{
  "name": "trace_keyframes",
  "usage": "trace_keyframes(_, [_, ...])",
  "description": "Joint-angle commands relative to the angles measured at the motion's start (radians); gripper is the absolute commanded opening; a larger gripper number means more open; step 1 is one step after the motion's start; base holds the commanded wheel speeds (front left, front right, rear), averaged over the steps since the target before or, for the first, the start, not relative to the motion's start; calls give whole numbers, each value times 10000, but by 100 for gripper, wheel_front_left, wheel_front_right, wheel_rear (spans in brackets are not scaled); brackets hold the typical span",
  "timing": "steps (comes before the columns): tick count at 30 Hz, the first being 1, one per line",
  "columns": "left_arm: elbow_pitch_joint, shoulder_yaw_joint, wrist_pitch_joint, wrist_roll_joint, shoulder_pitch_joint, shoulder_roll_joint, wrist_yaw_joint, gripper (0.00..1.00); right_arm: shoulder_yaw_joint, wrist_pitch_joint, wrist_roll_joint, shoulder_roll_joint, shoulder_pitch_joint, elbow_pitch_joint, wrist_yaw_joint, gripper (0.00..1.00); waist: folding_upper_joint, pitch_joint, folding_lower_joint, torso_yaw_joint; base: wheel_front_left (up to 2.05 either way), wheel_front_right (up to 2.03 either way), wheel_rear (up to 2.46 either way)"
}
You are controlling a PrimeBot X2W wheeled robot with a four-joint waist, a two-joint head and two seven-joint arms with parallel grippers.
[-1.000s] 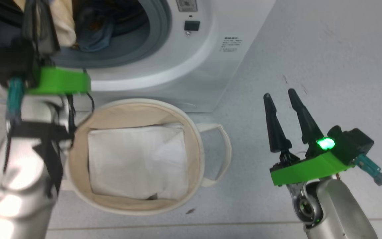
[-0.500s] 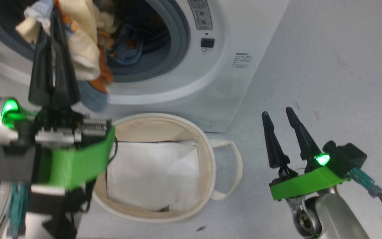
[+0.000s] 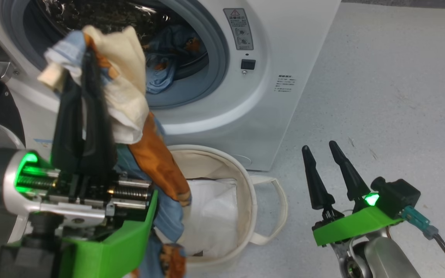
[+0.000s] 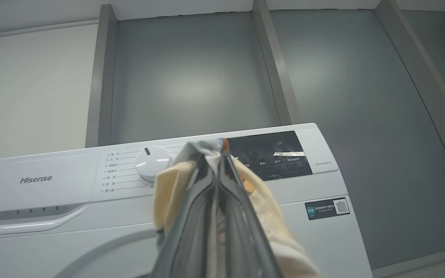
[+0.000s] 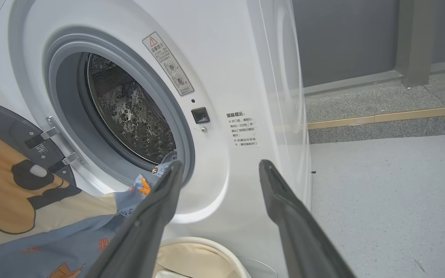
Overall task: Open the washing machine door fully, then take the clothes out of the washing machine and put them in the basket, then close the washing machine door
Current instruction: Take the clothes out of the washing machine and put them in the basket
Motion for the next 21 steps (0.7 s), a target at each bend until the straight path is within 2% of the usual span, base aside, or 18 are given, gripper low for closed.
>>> trace_keyframes(1, [-133,314,-32,-31,-42,236,81,0,249,-122,-59,-1,9,-272,6,100,-1,-34,1,-4,0,0,0])
trace_keyframes(11, [704,206,-32,-354,351,162,23,0,177,-122,-87,-1,-93,-295,6,100,-1,272,1,-95,0,0,0])
trace_keyframes(21, [2596,-335,-32,-460,840,-159,-280,0,42,-122,-75,-1,-348,-322,6,100,-1,677,1,-171,0,0,0])
